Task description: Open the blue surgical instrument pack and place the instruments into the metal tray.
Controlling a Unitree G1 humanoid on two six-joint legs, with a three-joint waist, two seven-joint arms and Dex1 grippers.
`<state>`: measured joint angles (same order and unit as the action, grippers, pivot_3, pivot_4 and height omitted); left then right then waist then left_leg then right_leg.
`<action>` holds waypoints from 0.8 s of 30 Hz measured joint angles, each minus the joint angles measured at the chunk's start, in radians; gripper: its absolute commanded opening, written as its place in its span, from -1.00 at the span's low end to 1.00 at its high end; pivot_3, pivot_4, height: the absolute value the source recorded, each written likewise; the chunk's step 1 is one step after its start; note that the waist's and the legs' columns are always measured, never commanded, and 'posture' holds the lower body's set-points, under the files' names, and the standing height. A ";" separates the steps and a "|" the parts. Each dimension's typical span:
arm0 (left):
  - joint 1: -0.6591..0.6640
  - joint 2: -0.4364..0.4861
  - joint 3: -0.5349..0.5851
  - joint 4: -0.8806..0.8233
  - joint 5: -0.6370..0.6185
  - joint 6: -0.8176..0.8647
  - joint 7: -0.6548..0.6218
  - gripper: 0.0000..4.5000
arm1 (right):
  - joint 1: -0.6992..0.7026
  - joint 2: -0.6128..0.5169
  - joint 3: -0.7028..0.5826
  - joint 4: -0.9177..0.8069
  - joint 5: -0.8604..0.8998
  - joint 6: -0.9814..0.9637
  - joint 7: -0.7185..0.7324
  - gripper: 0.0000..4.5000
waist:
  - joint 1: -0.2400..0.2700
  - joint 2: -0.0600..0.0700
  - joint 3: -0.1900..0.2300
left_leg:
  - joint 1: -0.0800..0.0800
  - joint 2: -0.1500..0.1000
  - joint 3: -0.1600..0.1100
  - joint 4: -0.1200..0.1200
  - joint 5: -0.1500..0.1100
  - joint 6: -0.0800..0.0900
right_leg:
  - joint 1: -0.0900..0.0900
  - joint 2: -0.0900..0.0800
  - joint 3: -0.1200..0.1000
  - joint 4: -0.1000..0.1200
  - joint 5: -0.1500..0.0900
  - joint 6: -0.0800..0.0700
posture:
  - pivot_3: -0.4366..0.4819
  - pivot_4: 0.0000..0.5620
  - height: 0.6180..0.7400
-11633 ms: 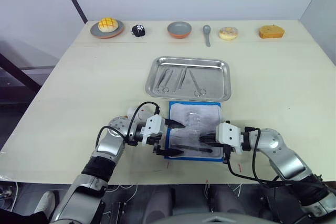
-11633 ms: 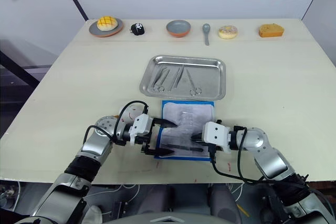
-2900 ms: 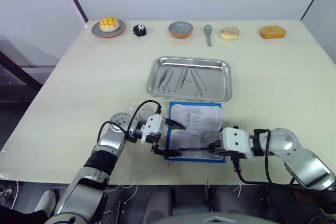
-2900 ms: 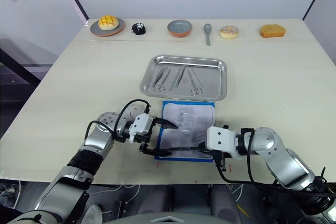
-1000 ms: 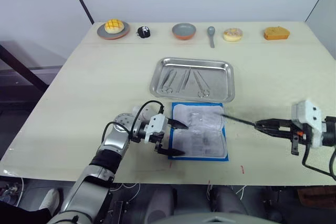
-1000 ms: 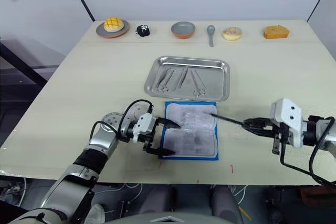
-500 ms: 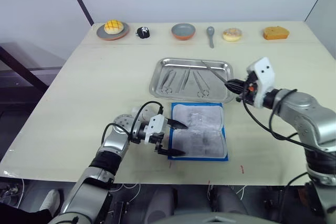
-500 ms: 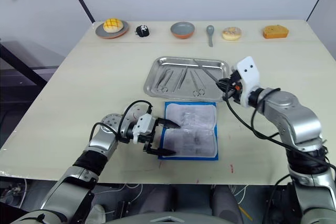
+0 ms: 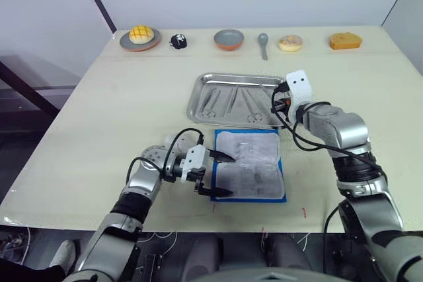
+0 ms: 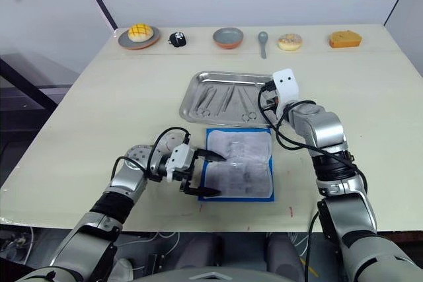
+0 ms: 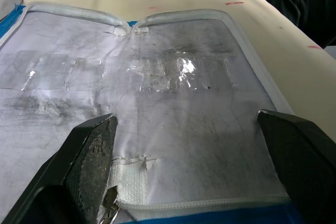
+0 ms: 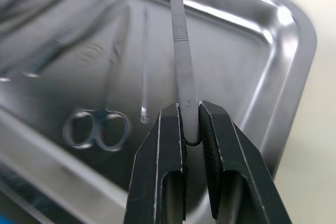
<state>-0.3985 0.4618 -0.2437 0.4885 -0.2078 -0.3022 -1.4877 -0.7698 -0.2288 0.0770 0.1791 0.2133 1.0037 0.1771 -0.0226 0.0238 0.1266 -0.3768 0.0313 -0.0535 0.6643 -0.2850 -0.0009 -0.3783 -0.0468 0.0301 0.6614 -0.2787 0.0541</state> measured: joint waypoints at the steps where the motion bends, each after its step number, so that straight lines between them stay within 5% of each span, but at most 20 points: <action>1: 0.002 -0.001 0.000 -0.005 0.000 0.002 0.002 1.00 | -0.004 0.010 0.002 0.024 -0.009 -0.004 -0.006 -1.00 | 0.001 0.000 0.000 | 0.000 0.000 0.000 0.000 0.000 0.000 | 0.000 0.000 0.000 0.000 0.000 0.000 | -0.05 -0.47 0.87; 8: 0.006 0.001 0.000 -0.009 0.000 0.003 0.007 1.00 | -0.013 0.037 0.002 0.107 -0.047 -0.037 -0.010 -1.00 | -0.001 0.000 0.000 | 0.000 -0.001 0.000 0.000 0.000 0.000 | 0.000 0.000 0.000 0.000 0.000 0.000 | -0.05 -0.47 0.87; 17: 0.006 0.003 0.000 -0.015 -0.001 0.015 0.004 1.00 | -0.014 0.036 0.000 0.092 -0.060 -0.076 0.036 0.75 | -0.002 0.000 0.000 | 0.000 -0.001 -0.001 0.000 0.000 0.000 | 0.000 0.000 0.000 -0.001 0.000 0.000 | -0.05 -0.47 0.87; 19: 0.013 0.006 0.001 -0.032 -0.009 0.042 0.000 1.00 | -0.011 0.019 0.000 0.051 -0.052 -0.106 0.070 0.96 | -0.005 0.000 0.001 | -0.001 -0.001 -0.001 0.000 0.000 0.000 | 0.000 0.000 0.000 -0.001 0.000 0.000 | -0.05 -0.47 0.87; 24: 0.047 0.003 0.019 -0.100 -0.059 0.127 0.007 1.00 | 0.067 -0.035 -0.010 -0.087 -0.026 -0.243 0.185 0.96 | -0.014 -0.002 0.003 | -0.003 -0.001 -0.003 0.000 0.000 0.000 | -0.001 0.000 -0.001 -0.001 -0.001 0.001 | -0.05 -0.47 0.87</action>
<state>-0.3514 0.4649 -0.2249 0.3888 -0.2663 -0.1754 -1.4810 -0.7029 -0.2633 0.0669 0.0920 0.1871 0.7611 0.3617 -0.0365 0.0222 0.1293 -0.3797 0.0305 -0.0562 0.6642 -0.2850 -0.0009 -0.3793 -0.0472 0.0296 0.6602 -0.2794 0.0553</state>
